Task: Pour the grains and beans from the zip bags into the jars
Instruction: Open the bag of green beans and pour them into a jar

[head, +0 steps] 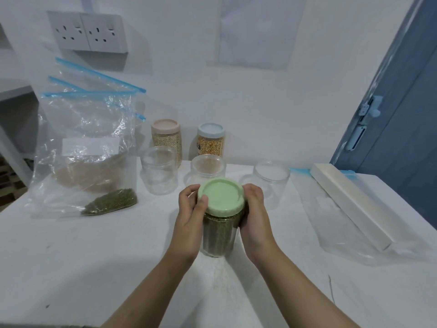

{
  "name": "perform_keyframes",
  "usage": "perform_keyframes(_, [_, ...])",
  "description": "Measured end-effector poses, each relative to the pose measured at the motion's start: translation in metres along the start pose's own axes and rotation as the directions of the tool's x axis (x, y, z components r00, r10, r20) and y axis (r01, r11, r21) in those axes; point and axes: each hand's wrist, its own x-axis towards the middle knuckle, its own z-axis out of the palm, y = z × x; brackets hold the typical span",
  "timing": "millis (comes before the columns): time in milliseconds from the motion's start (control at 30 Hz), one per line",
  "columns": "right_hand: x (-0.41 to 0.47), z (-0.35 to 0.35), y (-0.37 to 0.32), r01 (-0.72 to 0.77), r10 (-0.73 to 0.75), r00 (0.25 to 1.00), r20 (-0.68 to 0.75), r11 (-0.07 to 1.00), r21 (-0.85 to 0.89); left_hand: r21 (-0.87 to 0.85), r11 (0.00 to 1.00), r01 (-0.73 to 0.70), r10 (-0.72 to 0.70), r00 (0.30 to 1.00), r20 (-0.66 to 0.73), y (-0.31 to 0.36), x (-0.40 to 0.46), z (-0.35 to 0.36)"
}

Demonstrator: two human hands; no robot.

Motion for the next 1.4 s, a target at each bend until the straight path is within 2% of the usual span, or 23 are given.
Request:
perform_keyframes(133, [0.001,-0.001,0.002,0.011,-0.01,1.0,0.017,1.0,-0.02,-0.001,1.0,-0.008,0.008,1.0,0.006,0.002,-0.001,-0.002])
perform_keyframes(267, [0.001,0.001,0.0,0.005,-0.004,1.0,-0.011,0.997,0.073,-0.002,1.0,-0.019,0.019,0.997,0.07,0.006,0.0,-0.003])
perform_keyframes(400, [0.002,-0.001,0.002,0.026,-0.027,1.0,0.012,0.999,0.036,-0.013,1.0,-0.004,0.004,0.999,0.045,0.004,0.003,-0.006])
perform_keyframes(767, [0.003,-0.002,0.003,0.023,-0.024,1.0,0.014,0.997,0.079,0.051,0.998,-0.03,0.029,0.999,0.026,0.011,-0.001,-0.005])
perform_keyframes(933, [0.003,-0.002,0.003,0.027,-0.028,0.998,0.064,1.0,0.004,0.069,0.997,-0.033,0.029,0.998,0.063,0.011,-0.001,-0.005])
perform_keyframes(1100, [0.004,-0.001,0.004,0.034,-0.034,0.999,0.031,0.999,-0.012,0.102,0.995,-0.02,0.018,1.0,0.026,0.009,0.004,-0.004])
perform_keyframes(1267, [0.001,0.001,0.004,0.056,-0.056,0.998,0.001,0.998,-0.013,0.127,0.992,-0.021,0.014,0.999,0.052,0.012,0.01,-0.006])
perform_keyframes(1400, [-0.002,0.001,0.004,0.059,-0.056,0.998,0.032,0.993,-0.105,0.161,0.987,-0.008,-0.005,0.997,0.082,0.015,0.011,-0.007])
